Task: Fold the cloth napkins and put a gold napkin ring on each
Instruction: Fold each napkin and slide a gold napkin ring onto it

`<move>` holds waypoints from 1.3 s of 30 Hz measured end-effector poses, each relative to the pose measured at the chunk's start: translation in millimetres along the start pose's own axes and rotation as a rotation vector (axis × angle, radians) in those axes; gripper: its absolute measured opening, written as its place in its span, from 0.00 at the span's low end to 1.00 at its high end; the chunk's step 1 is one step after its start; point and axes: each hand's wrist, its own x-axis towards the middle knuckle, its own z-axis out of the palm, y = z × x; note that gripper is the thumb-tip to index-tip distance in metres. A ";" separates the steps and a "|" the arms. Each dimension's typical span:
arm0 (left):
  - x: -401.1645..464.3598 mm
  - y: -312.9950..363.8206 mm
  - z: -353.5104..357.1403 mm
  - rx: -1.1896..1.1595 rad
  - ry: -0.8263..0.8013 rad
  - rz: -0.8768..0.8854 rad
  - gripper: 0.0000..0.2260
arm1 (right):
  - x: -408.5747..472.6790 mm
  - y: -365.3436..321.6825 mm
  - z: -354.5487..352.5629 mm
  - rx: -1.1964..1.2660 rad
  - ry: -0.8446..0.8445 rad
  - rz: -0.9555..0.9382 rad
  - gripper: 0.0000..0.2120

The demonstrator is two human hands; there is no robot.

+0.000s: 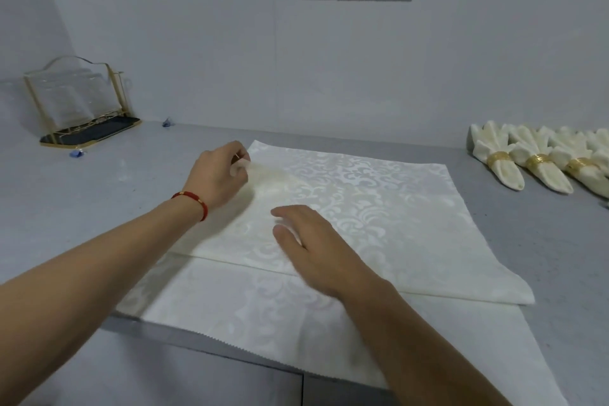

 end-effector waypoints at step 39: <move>-144.4 50.0 14.3 0.420 -0.325 -0.065 0.29 | -19.3 6.2 -26.8 -0.151 -0.067 0.292 0.10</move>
